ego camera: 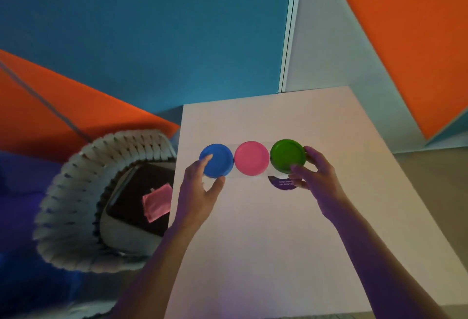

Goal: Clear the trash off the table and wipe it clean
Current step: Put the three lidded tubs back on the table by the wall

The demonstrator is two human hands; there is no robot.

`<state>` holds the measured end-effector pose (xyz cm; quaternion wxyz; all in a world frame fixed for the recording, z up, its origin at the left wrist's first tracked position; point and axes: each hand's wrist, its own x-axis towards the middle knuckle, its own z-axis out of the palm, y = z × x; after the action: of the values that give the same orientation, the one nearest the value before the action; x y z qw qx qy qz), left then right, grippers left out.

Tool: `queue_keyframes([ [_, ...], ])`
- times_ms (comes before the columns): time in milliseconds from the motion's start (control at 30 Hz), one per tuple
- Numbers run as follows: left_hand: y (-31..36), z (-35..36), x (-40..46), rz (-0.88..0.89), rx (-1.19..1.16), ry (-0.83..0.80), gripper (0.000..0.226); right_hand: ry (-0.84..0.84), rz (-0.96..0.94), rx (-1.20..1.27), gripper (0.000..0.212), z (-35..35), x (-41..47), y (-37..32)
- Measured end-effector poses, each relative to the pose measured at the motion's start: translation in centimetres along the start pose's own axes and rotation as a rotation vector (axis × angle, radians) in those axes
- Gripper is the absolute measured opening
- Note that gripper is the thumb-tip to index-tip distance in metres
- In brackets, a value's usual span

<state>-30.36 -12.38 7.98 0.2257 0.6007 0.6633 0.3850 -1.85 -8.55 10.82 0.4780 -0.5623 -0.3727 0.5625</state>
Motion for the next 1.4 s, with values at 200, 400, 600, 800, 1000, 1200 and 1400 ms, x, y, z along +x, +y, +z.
queue_keyframes([
  [200, 0.4, 0.9, 9.2, 0.106, -0.008, 0.003, 0.063, 0.03, -0.02, 0.056, 0.052, 1.1, 7.1, -3.5],
  [400, 1.6, 2.3, 18.0, 0.117, 0.038, -0.01, 0.068, -0.013, -0.048, 0.097, 0.052, 1.6, 14.1, -7.3],
  [600, 1.8, 4.4, 24.8, 0.086, 0.121, -0.013, 0.067, -0.063, -0.018, 0.113, 0.053, 1.7, 21.6, -9.0],
  [800, 0.6, 8.0, 30.1, 0.04, 0.154, -0.027, 0.066, -0.033, 0.078, 0.114, 0.062, 1.6, 29.2, -8.1],
  [1000, -2.9, 12.2, 34.6, -0.067, 0.168, -0.058, 0.066, -0.013, 0.174, 0.077, 0.07, 2.6, 36.7, -5.6],
  [1200, -5.8, 15.7, 38.0, -0.146, 0.172, -0.086, 0.067, 0.024, 0.215, 0.044, 0.064, 3.1, 41.7, -3.3],
  [1400, -8.5, 18.2, 40.1, -0.214, 0.153, -0.096, 0.068, 0.025, 0.233, 0.012, 0.065, 3.6, 45.1, -1.2],
])
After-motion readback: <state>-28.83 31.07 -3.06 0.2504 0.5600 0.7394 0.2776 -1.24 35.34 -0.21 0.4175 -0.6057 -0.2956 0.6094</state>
